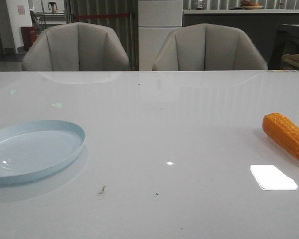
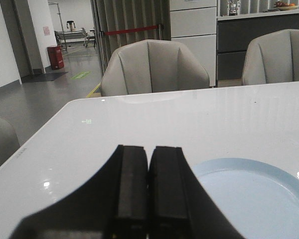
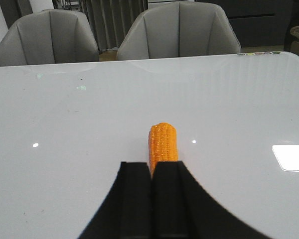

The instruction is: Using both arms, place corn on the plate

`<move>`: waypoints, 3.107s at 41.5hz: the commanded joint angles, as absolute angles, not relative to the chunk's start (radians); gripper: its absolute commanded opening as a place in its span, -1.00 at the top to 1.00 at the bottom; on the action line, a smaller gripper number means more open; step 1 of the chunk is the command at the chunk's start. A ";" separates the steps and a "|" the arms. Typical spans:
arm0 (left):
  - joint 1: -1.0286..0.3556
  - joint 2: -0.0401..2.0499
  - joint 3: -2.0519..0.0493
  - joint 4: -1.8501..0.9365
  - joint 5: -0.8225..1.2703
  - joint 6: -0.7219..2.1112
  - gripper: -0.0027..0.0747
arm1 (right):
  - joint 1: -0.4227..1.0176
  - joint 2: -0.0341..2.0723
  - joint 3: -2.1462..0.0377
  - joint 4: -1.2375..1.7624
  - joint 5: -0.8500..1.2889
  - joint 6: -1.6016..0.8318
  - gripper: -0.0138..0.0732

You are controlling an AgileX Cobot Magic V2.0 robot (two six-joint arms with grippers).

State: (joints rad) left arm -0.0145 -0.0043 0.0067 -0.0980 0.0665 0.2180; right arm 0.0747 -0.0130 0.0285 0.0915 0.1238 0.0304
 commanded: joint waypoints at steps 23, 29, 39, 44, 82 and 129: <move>-0.013 -0.021 0.044 -0.100 -0.023 0.208 0.70 | 0.075 -0.034 0.007 0.084 0.039 0.029 0.55; -0.013 -0.021 0.044 -0.100 -0.028 0.208 0.70 | 0.075 -0.034 0.007 0.084 0.039 0.029 0.55; -0.015 -0.021 0.044 -0.100 -0.159 0.208 0.70 | 0.075 -0.034 0.007 0.084 0.016 0.029 0.55; -0.015 -0.021 0.042 -0.100 -0.274 0.208 0.70 | 0.075 -0.034 0.007 0.084 -0.067 0.029 0.55; -0.015 0.580 -0.744 -0.098 0.055 0.208 0.70 | 0.076 0.623 -0.749 0.084 0.012 0.014 0.55; -0.017 0.919 -0.754 -0.121 0.181 0.208 -0.43 | 0.076 0.951 -0.749 0.084 0.040 0.014 -0.35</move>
